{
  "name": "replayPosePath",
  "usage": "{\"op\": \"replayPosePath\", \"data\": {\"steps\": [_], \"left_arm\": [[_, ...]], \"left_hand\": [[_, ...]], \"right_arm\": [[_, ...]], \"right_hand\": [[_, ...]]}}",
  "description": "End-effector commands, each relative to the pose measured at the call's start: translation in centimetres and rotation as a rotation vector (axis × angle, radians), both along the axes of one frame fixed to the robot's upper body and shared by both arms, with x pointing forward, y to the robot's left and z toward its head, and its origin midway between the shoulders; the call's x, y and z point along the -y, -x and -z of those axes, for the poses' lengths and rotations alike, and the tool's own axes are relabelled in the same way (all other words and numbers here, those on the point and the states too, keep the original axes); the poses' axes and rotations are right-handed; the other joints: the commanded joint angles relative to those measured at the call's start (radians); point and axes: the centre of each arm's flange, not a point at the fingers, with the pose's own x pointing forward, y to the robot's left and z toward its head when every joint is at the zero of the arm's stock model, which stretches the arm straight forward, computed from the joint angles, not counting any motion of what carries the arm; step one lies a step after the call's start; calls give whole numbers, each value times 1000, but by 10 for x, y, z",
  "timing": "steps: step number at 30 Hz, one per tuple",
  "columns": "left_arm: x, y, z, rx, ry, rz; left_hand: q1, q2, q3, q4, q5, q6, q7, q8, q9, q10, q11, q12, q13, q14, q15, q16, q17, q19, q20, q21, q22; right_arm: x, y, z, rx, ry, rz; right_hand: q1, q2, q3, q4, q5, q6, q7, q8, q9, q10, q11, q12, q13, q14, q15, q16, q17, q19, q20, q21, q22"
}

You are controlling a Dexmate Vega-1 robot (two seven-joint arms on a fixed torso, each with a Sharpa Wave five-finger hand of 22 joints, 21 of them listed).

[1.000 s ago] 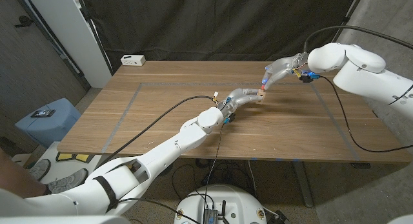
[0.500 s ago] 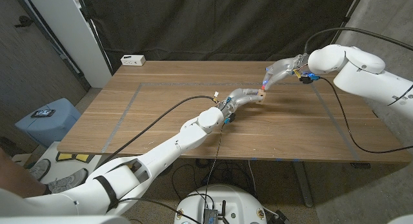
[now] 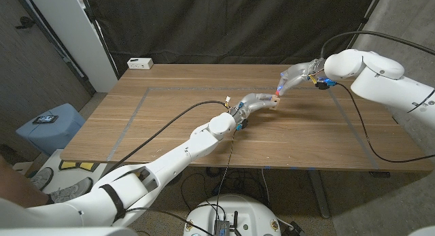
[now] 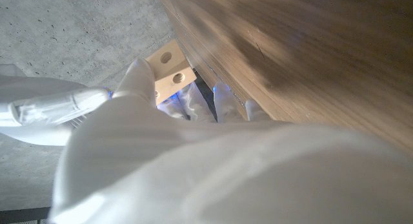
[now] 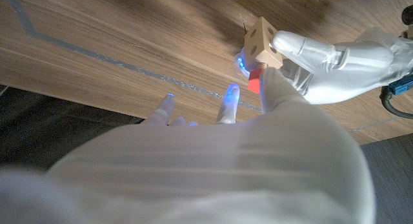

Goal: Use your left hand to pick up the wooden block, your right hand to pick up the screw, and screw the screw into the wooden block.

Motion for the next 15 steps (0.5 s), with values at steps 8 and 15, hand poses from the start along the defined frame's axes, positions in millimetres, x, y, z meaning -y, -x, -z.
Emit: {"op": "replayPosePath", "data": {"steps": [8, 15], "left_arm": [[0, -5, 0, -12, 1, -4], [1, -6, -1, -15, 2, -4]], "left_hand": [[8, 1, 1, -2, 0, 8, -2, 6, 6, 5, 0, 3, 5, 6, -72, 2, 2, -2, -5, 5, 4], [31, 1, 11, -11, 3, 25, 1, 12, 6, 12, -1, 5, 5, 6, -74, -1, 0, -2, -7, 5, 4]], "right_arm": [[1, -4, 4, 9, -7, 6], [0, -5, 5, 15, -7, 5]], "right_hand": [[0, 11, 5, -1, -1, 32, -4, 22, 9, 19, -4, 7, 3, 17, 0, 8, 5, 19, -5, 8, 4], [-4, 14, 4, 0, -1, 26, -8, 23, 12, 20, 0, 6, 3, 21, 2, 9, 6, 19, -5, 8, 4]]}}
